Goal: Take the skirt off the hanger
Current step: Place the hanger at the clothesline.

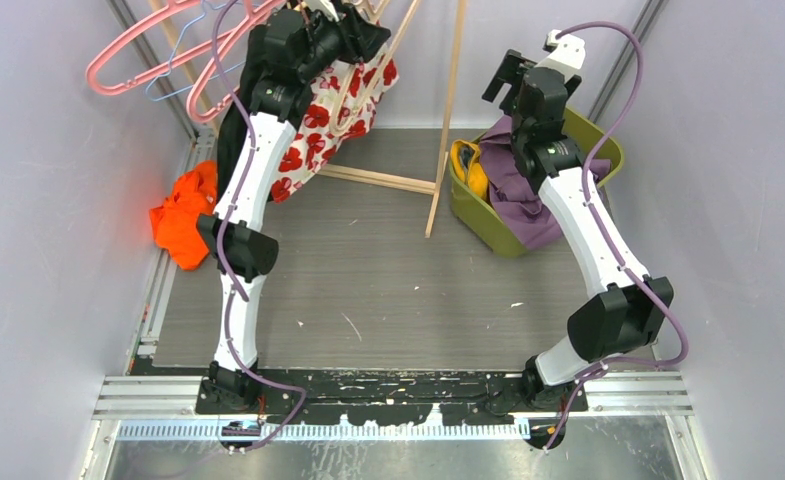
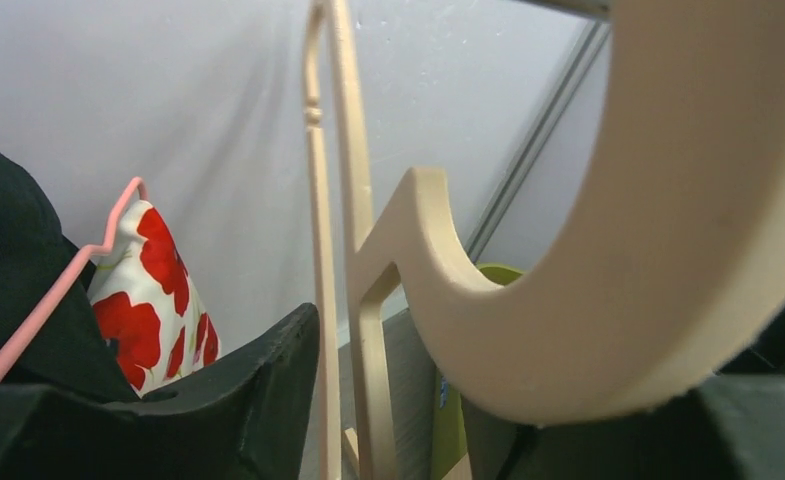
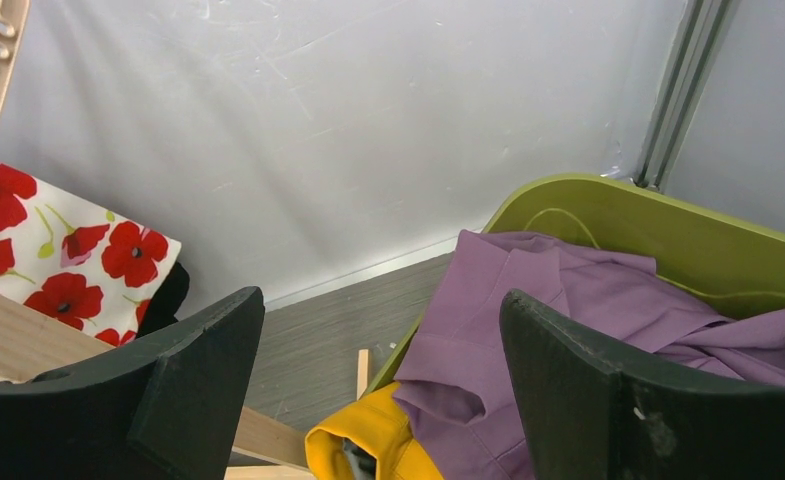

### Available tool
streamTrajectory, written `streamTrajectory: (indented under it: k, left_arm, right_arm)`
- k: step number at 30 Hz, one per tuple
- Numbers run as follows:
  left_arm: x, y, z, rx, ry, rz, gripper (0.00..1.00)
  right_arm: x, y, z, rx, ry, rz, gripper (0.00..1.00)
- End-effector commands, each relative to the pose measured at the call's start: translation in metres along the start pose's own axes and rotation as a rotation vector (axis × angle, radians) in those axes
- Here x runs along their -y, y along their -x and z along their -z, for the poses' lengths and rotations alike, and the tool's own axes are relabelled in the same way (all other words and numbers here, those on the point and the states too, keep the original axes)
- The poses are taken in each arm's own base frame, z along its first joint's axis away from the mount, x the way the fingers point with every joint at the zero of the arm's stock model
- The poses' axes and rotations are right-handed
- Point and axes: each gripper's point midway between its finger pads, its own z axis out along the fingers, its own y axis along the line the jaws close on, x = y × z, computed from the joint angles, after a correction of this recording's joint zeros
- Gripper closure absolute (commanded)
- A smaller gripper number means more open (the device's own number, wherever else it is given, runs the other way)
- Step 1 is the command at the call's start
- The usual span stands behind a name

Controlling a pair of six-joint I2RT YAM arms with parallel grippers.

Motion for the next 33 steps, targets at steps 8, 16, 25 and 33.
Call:
streamTrajectory:
  k: [8,16,25,33]
  left_arm:
    - [0.061,0.081,0.061,0.06,-0.091,-0.2,0.33]
    - [0.096,0.109,0.123,0.045,-0.099,-0.315,0.3]
    - [0.037,0.09,0.162,-0.106,0.202,-0.51,0.3]
    - [-0.017,0.051,0.145,-0.227,0.357,-0.507,0.34]
  right_arm:
    - [-0.016,0.027,0.009,0.066,0.049,-0.038,0.08]
    - [-0.018,0.019,0.005,0.054,0.053,-0.042,0.08]
    - [-0.023,0.014,0.001,0.05,0.063,-0.061,0.08]
    - [-0.023,0.019,0.003,0.058,0.066,-0.054,0.08]
